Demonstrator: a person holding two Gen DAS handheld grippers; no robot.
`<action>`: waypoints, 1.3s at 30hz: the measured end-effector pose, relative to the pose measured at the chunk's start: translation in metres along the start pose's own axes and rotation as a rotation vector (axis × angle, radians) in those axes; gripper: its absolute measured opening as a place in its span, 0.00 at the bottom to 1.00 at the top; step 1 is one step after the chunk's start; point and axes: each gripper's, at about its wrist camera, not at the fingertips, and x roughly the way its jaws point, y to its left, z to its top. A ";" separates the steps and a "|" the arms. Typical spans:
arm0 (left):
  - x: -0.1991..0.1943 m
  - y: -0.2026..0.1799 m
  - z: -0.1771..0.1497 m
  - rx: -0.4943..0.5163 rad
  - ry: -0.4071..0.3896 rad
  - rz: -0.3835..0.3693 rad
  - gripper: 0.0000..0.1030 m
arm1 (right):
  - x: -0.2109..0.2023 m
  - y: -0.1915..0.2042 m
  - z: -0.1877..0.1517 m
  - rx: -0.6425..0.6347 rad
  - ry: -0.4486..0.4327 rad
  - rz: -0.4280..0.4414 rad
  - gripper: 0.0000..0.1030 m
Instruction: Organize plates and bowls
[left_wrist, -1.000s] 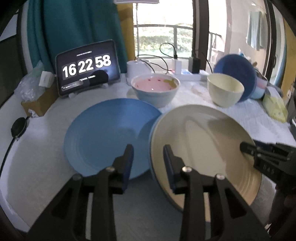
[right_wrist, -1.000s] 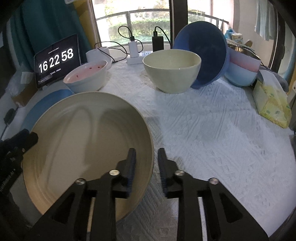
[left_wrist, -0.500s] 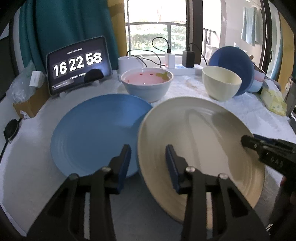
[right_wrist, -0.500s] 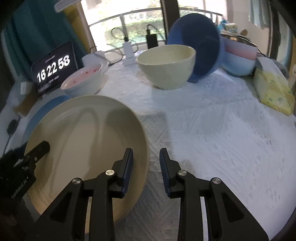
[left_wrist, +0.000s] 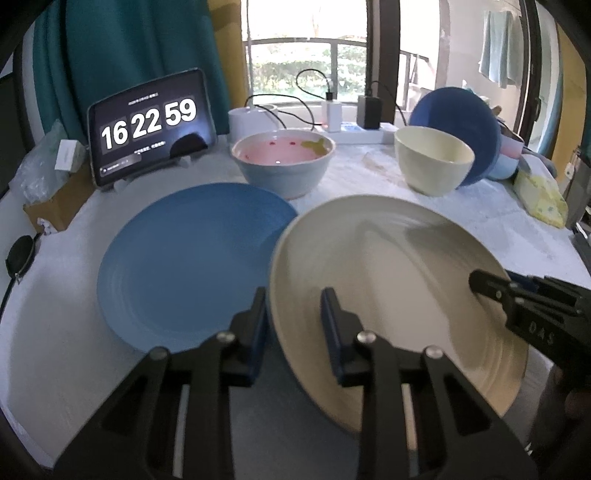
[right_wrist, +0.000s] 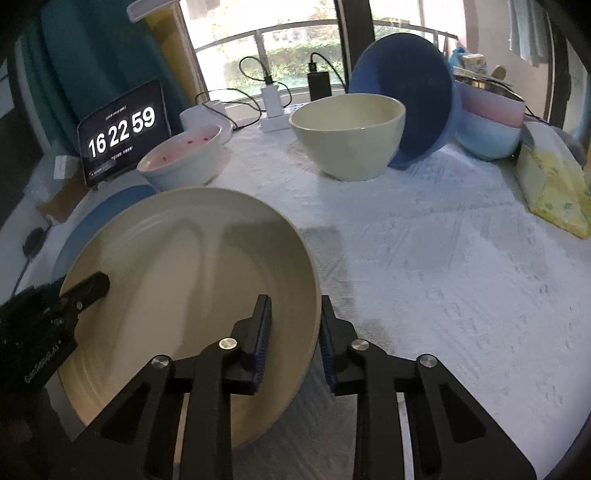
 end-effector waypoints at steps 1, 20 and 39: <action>-0.003 -0.004 0.000 0.007 -0.004 -0.006 0.28 | -0.002 -0.002 -0.001 0.002 -0.005 -0.006 0.25; 0.000 -0.065 -0.012 0.115 0.086 -0.095 0.28 | -0.028 -0.059 -0.010 0.080 -0.042 -0.073 0.24; -0.018 -0.040 -0.008 0.077 0.020 -0.099 0.37 | -0.032 -0.048 -0.003 0.046 -0.038 -0.163 0.34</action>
